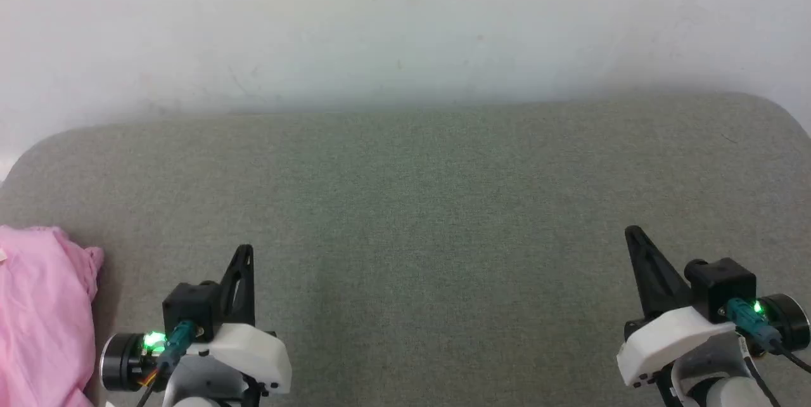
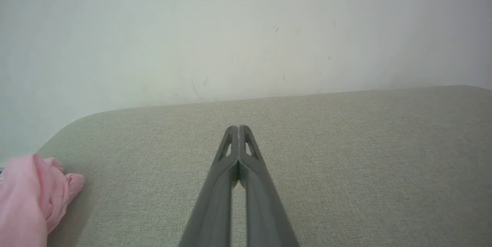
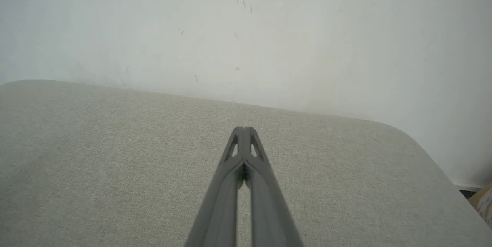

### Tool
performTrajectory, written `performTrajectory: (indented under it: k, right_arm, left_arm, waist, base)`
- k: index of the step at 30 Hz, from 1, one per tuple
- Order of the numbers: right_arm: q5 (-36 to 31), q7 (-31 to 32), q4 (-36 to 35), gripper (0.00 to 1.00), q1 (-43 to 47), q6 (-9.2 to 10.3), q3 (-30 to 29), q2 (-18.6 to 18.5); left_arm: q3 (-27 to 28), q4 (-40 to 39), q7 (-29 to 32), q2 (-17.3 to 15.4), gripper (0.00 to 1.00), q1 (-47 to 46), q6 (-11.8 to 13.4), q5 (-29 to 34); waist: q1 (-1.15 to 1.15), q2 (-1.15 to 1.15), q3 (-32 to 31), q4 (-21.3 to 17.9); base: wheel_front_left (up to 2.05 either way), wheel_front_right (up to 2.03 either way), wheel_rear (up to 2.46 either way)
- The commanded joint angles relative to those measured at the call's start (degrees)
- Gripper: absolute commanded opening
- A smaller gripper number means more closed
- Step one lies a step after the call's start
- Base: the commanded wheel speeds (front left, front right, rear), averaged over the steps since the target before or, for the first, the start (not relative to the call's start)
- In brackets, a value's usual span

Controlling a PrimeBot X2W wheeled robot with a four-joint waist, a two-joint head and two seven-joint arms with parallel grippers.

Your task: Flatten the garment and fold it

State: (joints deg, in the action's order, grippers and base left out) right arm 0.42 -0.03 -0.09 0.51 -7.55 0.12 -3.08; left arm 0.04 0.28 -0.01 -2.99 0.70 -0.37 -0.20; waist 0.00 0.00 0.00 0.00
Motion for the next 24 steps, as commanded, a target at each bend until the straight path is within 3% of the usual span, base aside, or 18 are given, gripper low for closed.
performTrajectory:
  k: [1,24]
  right_arm:
    - [-0.42,0.03,0.09,0.00,-0.51,0.06,-0.12,0.21]
    - [-0.42,0.03,0.09,0.00,-0.51,0.06,-0.12,0.21]
  left_arm:
    - [-0.04,-0.28,0.01,0.12,0.00,-0.70,0.37,0.20]
    - [-0.04,-0.28,0.01,0.12,0.00,-0.70,0.37,0.20]
  waist:
    - [0.00,0.00,0.00,0.00]
    - [0.00,0.00,0.00,0.00]
  base:
    - [0.00,0.00,0.00]
    - [0.00,0.00,0.00]
